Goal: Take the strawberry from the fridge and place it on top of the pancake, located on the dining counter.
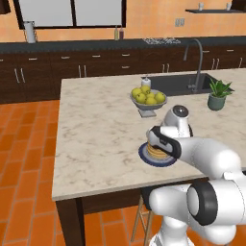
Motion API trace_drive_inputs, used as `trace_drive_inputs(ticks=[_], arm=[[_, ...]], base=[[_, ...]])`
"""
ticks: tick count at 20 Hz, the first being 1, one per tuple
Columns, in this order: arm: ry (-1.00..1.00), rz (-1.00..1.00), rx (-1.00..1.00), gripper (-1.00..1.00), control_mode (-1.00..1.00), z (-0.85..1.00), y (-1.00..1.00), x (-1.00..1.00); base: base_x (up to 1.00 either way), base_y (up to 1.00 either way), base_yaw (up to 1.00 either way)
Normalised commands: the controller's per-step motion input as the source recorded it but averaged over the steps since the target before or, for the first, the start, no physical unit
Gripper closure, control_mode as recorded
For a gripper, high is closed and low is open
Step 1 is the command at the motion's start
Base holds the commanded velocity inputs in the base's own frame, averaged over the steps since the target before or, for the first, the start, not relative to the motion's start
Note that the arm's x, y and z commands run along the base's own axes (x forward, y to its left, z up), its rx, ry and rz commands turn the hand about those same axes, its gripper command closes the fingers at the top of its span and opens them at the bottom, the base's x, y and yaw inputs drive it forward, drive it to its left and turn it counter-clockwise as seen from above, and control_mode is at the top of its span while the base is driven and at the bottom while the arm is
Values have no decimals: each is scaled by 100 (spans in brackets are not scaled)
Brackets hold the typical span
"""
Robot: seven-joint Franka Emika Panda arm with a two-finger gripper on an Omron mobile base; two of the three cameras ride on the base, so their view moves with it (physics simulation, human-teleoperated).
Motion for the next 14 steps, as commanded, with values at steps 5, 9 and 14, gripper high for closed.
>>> trace_drive_inputs(ticks=[5, 9, 14], arm=[[0, 0, 0, 100, -100, -5, 0, 12], [0, 0, 0, 100, -100, -4, 0, 2], [0, 0, 0, 100, -100, -10, 0, 0]], base=[[0, 0, 0], [0, 0, 0], [0, 0, 0]])
